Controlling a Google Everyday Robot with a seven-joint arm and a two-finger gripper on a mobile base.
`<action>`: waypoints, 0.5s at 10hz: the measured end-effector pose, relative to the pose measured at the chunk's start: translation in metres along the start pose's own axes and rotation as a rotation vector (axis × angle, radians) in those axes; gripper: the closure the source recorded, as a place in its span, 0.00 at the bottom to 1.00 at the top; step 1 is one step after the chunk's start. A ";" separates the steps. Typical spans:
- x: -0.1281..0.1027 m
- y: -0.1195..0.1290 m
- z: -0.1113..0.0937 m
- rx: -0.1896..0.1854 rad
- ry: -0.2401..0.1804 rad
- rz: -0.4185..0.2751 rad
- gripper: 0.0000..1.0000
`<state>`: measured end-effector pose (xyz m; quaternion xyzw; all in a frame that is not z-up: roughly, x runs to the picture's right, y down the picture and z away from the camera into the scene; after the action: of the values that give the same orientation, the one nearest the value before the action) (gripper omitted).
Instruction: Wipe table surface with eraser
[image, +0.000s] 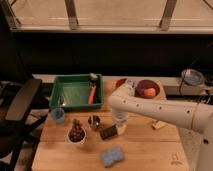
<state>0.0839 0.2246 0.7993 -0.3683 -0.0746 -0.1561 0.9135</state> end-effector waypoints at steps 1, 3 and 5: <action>0.016 0.014 0.000 -0.007 0.004 0.034 1.00; 0.054 0.032 -0.004 -0.016 0.026 0.084 1.00; 0.086 0.031 -0.010 -0.009 0.045 0.101 1.00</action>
<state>0.1758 0.2189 0.7930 -0.3723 -0.0346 -0.1184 0.9199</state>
